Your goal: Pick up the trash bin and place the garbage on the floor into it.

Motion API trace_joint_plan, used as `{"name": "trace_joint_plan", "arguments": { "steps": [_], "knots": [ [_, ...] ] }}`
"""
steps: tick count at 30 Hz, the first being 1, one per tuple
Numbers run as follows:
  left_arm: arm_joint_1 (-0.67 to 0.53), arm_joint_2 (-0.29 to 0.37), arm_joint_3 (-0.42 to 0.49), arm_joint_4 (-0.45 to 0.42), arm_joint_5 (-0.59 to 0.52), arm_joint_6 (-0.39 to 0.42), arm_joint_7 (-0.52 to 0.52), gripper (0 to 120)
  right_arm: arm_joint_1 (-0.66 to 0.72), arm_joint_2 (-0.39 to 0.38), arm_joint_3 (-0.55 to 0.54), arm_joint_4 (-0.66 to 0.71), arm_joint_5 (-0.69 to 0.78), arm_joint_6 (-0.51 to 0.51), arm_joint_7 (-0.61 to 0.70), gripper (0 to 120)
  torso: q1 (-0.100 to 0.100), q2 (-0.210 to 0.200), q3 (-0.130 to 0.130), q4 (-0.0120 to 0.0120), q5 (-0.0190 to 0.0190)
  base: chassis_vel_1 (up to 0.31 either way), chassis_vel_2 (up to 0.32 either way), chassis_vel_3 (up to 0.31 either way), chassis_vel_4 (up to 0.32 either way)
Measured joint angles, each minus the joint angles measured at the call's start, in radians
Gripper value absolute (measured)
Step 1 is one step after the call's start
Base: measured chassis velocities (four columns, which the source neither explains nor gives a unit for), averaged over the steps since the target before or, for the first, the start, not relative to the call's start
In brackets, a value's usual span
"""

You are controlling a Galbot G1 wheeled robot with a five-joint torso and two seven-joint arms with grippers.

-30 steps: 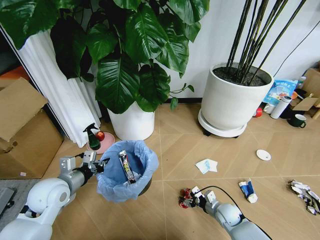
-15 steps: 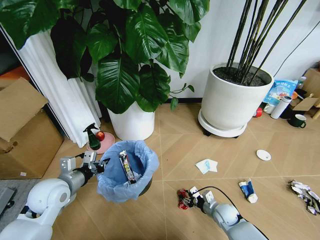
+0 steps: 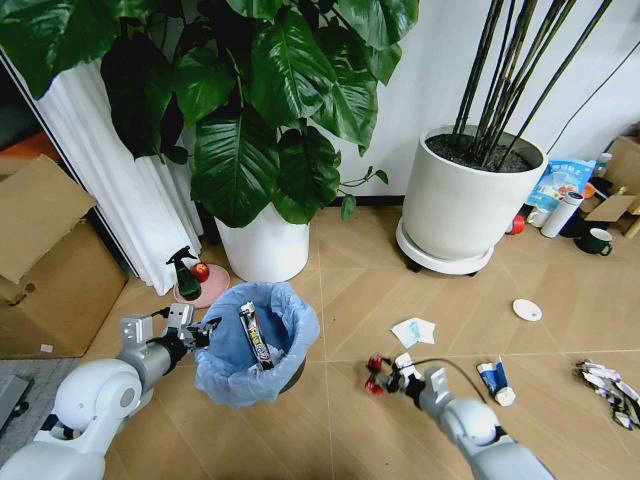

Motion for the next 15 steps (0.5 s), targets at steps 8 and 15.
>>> {"name": "trace_joint_plan", "arguments": {
  "steps": [8,15],
  "knots": [
    [-0.005,-0.001,0.018,0.001,0.009,0.000,0.000,0,0.080,-0.054,0.001,0.167,0.121,-0.006,0.048,44,0.000,0.000,0.000,0.0003,0.0000,0.000,0.000,0.000,0.000],
    [-0.021,-0.008,0.043,0.014,0.017,0.003,-0.001,0,0.173,-0.118,-0.088,0.326,0.222,-0.041,0.107,44,0.000,0.000,0.000,0.0001,0.0000,0.000,0.000,0.000,0.000]
  ]
}}
